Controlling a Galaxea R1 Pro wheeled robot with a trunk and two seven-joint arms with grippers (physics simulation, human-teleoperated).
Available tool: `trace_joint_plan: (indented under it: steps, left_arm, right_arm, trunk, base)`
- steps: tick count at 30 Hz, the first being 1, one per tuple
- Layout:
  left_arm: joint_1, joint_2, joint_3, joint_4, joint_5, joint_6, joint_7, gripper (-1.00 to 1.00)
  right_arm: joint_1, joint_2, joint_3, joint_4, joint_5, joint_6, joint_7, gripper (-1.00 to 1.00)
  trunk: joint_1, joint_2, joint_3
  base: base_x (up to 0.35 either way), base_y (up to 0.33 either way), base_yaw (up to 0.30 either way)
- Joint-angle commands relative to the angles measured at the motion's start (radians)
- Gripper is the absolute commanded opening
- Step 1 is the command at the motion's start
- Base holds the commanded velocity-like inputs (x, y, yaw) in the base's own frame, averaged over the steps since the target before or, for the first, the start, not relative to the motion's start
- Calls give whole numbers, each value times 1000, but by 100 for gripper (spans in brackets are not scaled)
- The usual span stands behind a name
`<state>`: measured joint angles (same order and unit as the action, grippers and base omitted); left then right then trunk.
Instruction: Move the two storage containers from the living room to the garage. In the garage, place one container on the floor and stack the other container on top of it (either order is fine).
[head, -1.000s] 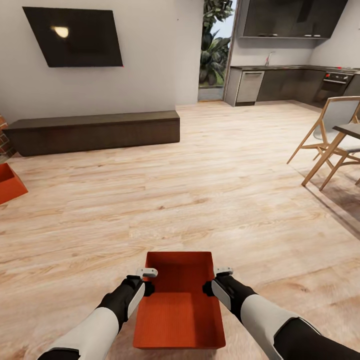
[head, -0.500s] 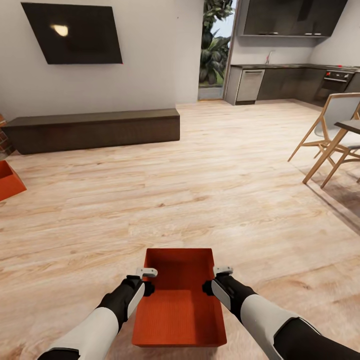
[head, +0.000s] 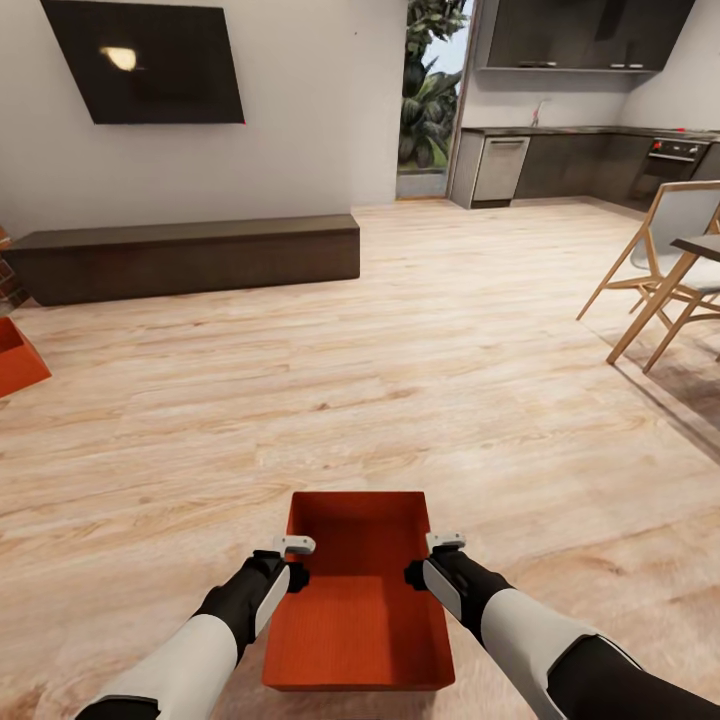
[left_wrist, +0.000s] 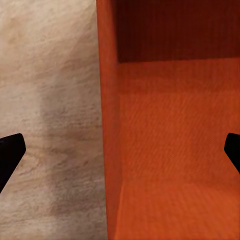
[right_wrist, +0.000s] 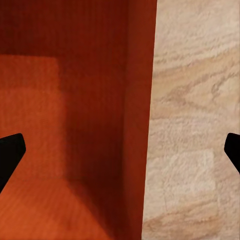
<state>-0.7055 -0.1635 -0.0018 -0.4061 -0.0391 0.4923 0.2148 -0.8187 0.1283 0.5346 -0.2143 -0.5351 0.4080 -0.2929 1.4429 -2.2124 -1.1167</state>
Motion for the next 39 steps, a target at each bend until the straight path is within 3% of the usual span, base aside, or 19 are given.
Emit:
trace_joint_plan:
  steps: [1,16,30,39]
  left_arm:
    - [0,0,0,-2,-4,6,2,100]
    - [0,2,6,-2,-2,8,-1,100]
    - [0,2,6,-1,-2,8,-1,100]
    - [0,3,6,0,-2,8,-6,100]
  right_arm:
    - [0,0,8,-2,-10,5,-7,100]
    - [0,-1,10,-2,-10,5,-6,100]
    - [0,-1,10,-2,-9,5,-6,100]
    - [0,-2,10,-2,-8,5,-6,100]
  trunk:
    - [4,-8,-4]
    - [61,-113,-51]
    - [61,-113,-51]
    - [96,-176,-79]
  base:
    - [0,0,0]
    - [0,0,0]
    - [0,0,0]
    - [0,0,0]
